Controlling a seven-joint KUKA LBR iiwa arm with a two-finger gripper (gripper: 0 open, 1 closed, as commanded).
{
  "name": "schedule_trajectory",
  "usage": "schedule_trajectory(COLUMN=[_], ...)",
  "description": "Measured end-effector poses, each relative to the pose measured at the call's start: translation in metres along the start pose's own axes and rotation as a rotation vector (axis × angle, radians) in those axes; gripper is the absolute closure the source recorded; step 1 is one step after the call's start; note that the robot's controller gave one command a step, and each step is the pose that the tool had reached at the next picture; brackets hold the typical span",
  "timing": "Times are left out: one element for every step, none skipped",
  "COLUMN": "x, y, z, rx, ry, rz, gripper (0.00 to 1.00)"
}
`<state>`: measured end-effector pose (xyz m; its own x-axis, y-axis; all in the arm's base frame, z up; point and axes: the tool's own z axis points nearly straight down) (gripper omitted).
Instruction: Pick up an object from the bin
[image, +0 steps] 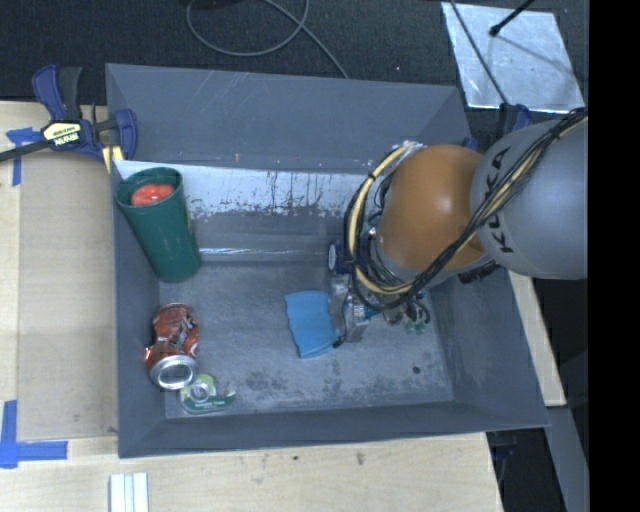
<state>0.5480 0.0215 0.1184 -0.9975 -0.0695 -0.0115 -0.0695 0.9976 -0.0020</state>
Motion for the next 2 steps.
schedule_trajectory(x=[-0.015,-0.026], y=[0.001,0.007], z=[0.002,-0.040], rx=[-0.002,-0.002], ry=[0.000,0.006], rz=[0.008,-0.052], gripper=[1.00,1.00])
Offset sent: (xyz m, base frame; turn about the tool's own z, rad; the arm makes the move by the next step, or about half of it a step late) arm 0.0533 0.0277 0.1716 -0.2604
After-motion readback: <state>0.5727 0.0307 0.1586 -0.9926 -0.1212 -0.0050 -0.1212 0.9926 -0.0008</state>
